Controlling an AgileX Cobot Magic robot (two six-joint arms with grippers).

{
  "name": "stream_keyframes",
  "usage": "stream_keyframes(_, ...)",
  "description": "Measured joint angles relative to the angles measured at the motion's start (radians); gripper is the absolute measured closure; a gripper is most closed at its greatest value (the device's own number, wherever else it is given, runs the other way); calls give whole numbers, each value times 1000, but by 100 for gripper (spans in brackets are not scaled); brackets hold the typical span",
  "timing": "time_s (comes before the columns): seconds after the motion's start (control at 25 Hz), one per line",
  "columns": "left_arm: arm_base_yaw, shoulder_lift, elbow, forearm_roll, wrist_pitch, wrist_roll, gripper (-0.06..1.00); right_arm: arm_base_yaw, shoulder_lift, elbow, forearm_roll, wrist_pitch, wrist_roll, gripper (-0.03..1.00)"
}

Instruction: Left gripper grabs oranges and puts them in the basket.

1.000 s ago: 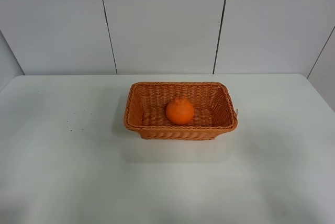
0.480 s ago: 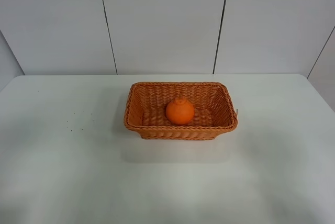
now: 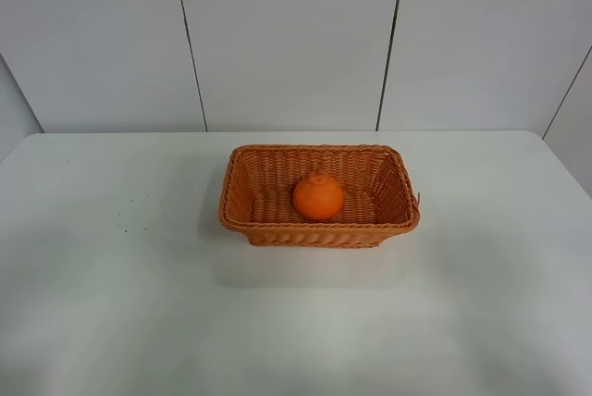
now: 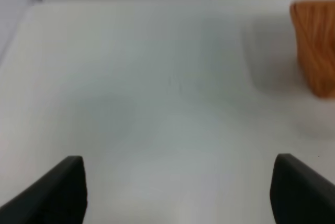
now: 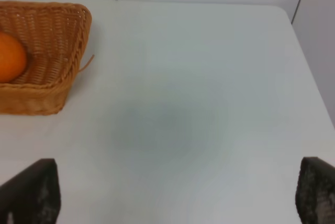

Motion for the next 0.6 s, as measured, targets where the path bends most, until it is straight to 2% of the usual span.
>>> stream_keyframes(0.16,0,0,65,33,7,-1,12,0,0,0,0,0,0,27)
stream_keyframes(0.36,0,0,122,31,-21,-28,12,0,0,0,0,0,0,27)
stream_keyframes(0.6,0,0,135,37,-30,-40,12,0,0,0,0,0,0,27)
